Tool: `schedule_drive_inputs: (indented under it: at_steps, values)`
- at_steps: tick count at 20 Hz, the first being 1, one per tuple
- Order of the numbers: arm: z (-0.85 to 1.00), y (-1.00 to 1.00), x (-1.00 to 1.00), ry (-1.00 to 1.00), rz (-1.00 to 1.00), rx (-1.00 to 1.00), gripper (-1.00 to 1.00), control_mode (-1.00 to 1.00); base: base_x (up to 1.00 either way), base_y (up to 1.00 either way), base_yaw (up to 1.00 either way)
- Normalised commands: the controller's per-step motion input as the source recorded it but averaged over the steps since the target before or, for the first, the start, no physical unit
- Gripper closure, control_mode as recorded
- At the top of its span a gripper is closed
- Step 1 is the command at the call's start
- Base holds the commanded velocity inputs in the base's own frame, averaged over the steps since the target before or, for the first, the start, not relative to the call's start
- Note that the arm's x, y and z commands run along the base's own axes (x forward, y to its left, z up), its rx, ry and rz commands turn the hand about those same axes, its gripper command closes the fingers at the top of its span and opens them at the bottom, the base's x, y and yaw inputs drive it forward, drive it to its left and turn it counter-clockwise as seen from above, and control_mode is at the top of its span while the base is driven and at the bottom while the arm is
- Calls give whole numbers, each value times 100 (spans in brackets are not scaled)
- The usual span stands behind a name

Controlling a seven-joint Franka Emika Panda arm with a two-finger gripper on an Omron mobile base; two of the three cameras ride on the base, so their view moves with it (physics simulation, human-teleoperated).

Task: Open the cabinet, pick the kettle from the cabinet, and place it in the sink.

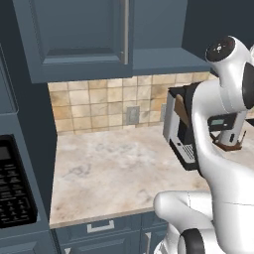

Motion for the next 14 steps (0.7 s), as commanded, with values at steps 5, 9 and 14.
schedule_drive_inputs:
  at_steps: [5,9,14]
  values:
    - [4,2,-9,0,0,0,-100,-100,0,0,0]
    - [7,17,-13,7,3,0,-100,-100,0,0,0]
    - [13,23,-16,11,12,0,-100,-100,0,0,0]
